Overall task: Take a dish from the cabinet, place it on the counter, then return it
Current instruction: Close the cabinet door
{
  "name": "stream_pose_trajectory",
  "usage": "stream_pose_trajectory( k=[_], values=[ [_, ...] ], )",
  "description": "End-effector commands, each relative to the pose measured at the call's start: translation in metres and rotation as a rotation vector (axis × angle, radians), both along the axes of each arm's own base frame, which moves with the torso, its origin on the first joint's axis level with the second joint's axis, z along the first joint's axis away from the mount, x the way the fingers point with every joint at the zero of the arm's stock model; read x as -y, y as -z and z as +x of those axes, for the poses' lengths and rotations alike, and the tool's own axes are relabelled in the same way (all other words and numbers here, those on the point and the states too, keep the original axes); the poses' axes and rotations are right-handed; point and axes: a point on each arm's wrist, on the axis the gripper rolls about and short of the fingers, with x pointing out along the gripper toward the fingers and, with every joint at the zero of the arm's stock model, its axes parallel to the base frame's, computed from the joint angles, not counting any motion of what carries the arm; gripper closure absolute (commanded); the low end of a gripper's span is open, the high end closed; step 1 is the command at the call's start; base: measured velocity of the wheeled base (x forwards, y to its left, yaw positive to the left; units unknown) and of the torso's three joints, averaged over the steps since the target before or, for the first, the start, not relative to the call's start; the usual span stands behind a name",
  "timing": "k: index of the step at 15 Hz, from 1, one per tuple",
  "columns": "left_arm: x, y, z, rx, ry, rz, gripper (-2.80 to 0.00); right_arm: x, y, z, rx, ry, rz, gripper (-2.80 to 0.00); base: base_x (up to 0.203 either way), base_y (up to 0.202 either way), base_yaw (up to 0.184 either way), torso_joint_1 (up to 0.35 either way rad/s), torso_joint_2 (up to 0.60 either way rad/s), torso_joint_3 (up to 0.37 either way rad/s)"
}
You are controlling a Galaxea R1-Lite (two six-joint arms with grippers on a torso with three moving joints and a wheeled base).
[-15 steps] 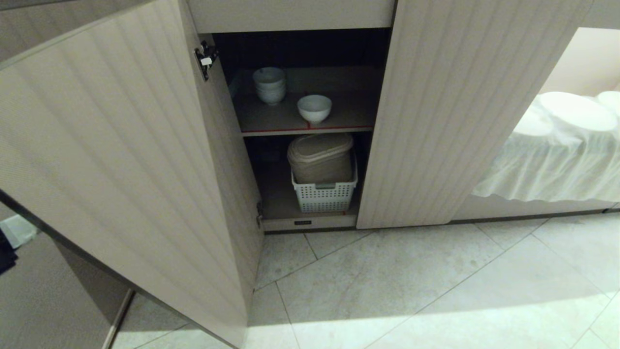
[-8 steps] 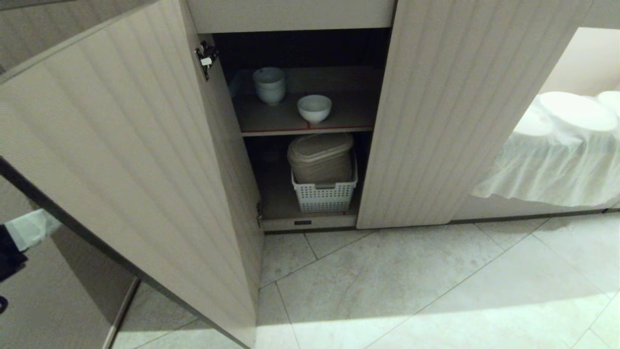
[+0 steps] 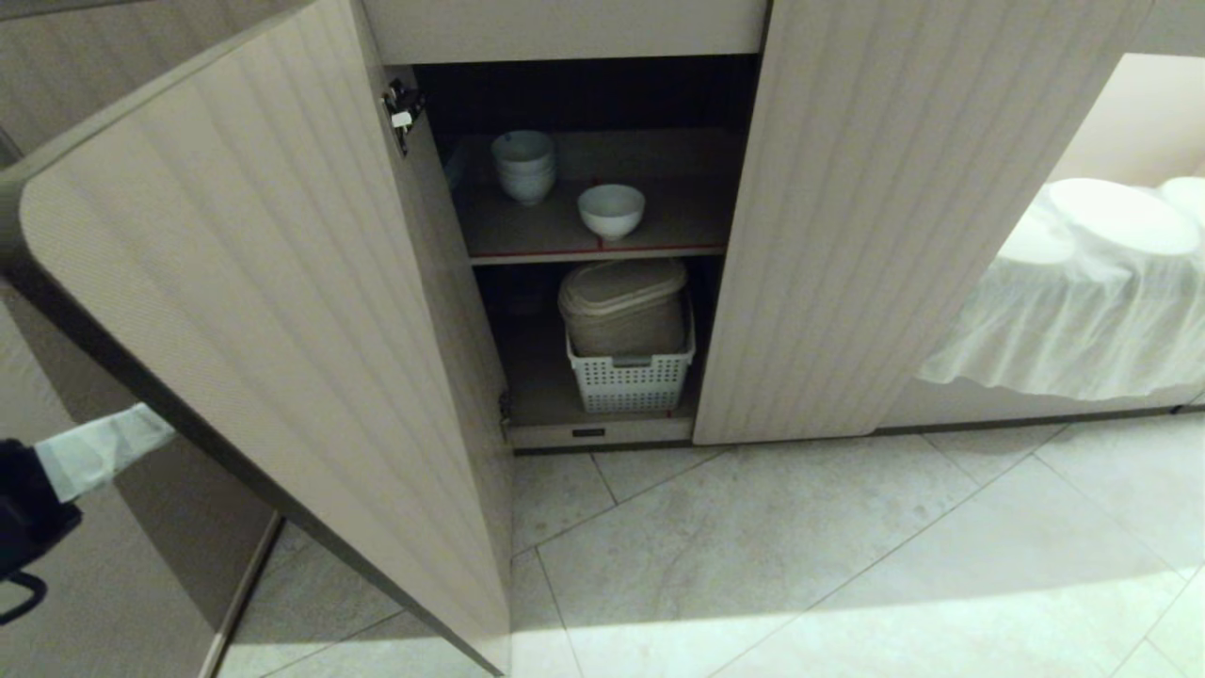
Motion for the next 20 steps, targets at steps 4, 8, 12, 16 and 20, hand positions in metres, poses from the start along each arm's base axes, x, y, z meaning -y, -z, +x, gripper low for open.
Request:
stream_pose_trajectory(
  k=[4, 8, 12, 16, 20],
  values=[
    [0.01, 0.001, 0.003, -0.011, 0.097, -0.003, 0.0, 0.0, 0.0, 0.0, -0.001, 0.0, 0.001, 0.0, 0.0, 0.0, 0.0, 0.0, 0.0, 0.0],
    [0.012, 0.001, 0.017, 0.004, 0.114, -0.003, 0.0, 0.0, 0.0, 0.0, -0.001, 0.0, 0.001, 0.0, 0.0, 0.0, 0.0, 0.0, 0.0, 0.0],
    [0.018, 0.002, 0.027, -0.001, 0.148, -0.001, 0.0, 0.0, 0.0, 0.0, -0.001, 0.0, 0.001, 0.0, 0.0, 0.0, 0.0, 0.0, 0.0, 0.0],
    [0.02, 0.001, 0.034, -0.01, 0.159, 0.001, 0.0, 0.0, 0.0, 0.0, -0.001, 0.0, 0.001, 0.0, 0.0, 0.0, 0.0, 0.0, 0.0, 0.0],
    [0.026, 0.0, 0.051, 0.022, 0.184, 0.0, 0.0, 0.0, 0.0, 0.0, -0.001, 0.0, 0.001, 0.0, 0.0, 0.0, 0.0, 0.0, 0.0, 0.0]
  ],
)
